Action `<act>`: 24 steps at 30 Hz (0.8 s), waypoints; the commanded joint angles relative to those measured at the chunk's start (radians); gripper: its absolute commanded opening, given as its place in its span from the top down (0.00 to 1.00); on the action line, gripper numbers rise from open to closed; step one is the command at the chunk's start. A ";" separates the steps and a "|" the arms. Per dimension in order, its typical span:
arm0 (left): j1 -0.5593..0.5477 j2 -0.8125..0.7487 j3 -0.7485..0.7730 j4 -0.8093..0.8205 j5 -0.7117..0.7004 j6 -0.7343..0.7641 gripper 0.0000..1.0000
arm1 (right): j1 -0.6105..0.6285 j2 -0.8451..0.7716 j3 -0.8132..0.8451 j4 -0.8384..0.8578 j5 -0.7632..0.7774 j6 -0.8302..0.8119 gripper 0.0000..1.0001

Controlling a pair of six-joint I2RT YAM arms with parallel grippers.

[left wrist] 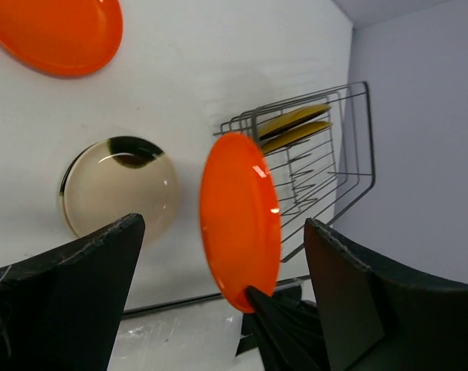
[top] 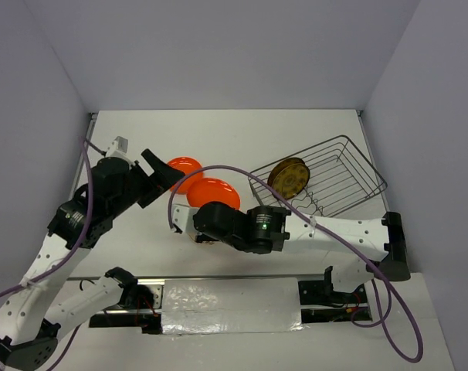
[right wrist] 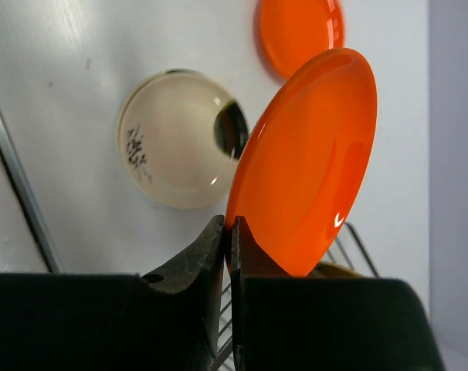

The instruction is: Unload the plates from the dish rack

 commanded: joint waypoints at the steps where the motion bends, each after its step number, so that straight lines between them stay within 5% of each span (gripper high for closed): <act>1: -0.002 0.018 -0.046 0.014 0.044 0.019 0.04 | 0.020 -0.001 0.085 0.156 0.075 -0.109 1.00; 4: -0.002 0.012 -0.086 0.036 0.058 0.027 0.13 | 0.023 0.032 0.105 0.182 0.106 -0.123 1.00; 7: -0.002 0.007 -0.119 0.097 0.091 0.031 0.45 | 0.032 0.075 0.128 0.184 0.147 -0.126 1.00; 9: -0.001 0.012 -0.136 0.140 0.099 0.031 0.79 | 0.042 0.078 0.118 0.201 0.154 -0.126 1.00; 10: -0.002 0.023 -0.136 0.142 0.086 0.028 0.92 | 0.043 0.072 0.108 0.231 0.155 -0.123 0.87; 11: -0.001 0.027 -0.133 0.145 0.067 0.027 1.00 | 0.042 0.054 0.079 0.263 0.158 -0.105 0.18; 12: -0.002 0.027 -0.133 0.146 0.038 0.027 1.00 | 0.040 0.040 0.057 0.283 0.164 -0.094 0.00; 18: 0.040 0.096 -0.129 0.206 -0.298 0.086 0.96 | 0.003 -0.190 -0.187 0.461 0.219 0.097 0.00; 24: 0.260 0.330 -0.107 0.386 -0.194 0.168 0.94 | -0.121 -0.490 -0.310 0.401 0.277 0.466 0.00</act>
